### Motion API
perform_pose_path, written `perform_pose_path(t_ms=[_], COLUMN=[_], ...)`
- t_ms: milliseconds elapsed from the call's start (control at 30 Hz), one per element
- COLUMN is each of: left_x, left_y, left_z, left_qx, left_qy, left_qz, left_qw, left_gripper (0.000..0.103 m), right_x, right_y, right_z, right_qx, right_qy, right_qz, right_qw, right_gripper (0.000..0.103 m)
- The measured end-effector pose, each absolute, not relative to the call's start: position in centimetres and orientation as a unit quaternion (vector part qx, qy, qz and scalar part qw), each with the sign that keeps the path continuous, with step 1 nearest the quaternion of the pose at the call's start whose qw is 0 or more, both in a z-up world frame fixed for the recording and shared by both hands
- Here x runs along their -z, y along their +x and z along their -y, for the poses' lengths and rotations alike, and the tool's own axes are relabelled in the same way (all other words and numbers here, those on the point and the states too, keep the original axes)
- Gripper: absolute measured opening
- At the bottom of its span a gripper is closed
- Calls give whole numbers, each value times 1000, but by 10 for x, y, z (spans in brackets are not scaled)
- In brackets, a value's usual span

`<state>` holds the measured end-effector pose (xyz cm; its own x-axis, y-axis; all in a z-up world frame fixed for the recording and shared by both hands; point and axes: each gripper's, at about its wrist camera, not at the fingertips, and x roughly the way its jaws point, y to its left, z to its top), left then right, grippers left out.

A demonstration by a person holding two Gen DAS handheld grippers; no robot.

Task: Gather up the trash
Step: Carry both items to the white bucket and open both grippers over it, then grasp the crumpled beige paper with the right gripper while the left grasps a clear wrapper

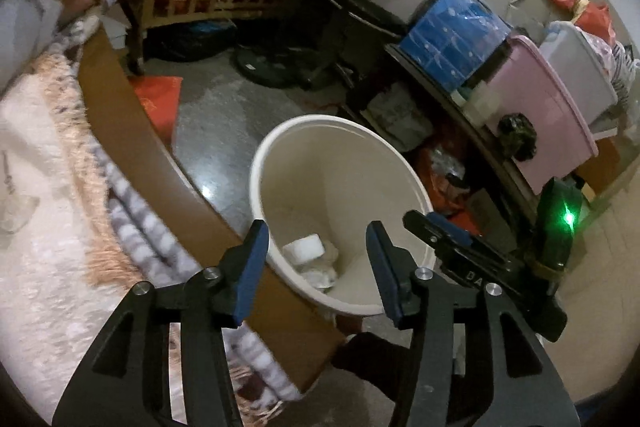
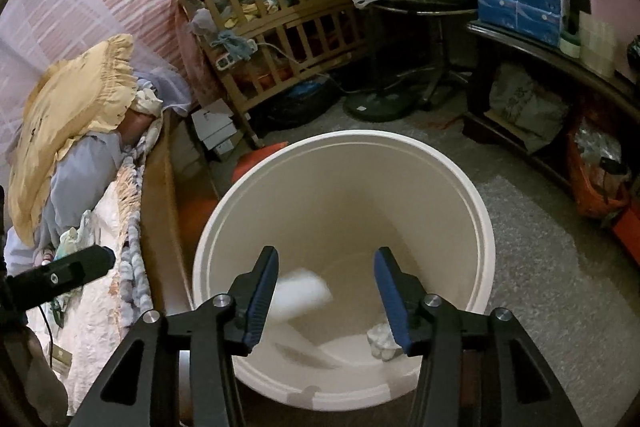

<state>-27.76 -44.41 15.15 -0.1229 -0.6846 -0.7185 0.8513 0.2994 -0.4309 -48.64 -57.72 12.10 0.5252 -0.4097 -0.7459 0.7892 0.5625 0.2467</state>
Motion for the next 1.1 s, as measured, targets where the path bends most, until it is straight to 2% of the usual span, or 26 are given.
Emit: perform_pose_path(t_ms=[167, 533, 700, 1100], left_x=[-159, -162, -163, -170], left_y=[-270, -229, -214, -168], left_z=[414, 332, 300, 205], left_qx=[545, 439, 404, 315], left_qy=[111, 103, 102, 99], left_qz=[-433, -390, -381, -365], left_qw=[709, 803, 825, 870], left_gripper=[49, 49, 49, 49], right_x=[-123, -120, -129, -134], right_y=[-474, -425, -395, -306], right_z=[560, 510, 480, 401], right_qx=[350, 294, 263, 163], right_qy=[275, 248, 234, 192], right_qz=[-332, -362, -363, -388], right_qw=[832, 849, 863, 887], right_gripper=[61, 62, 68, 69])
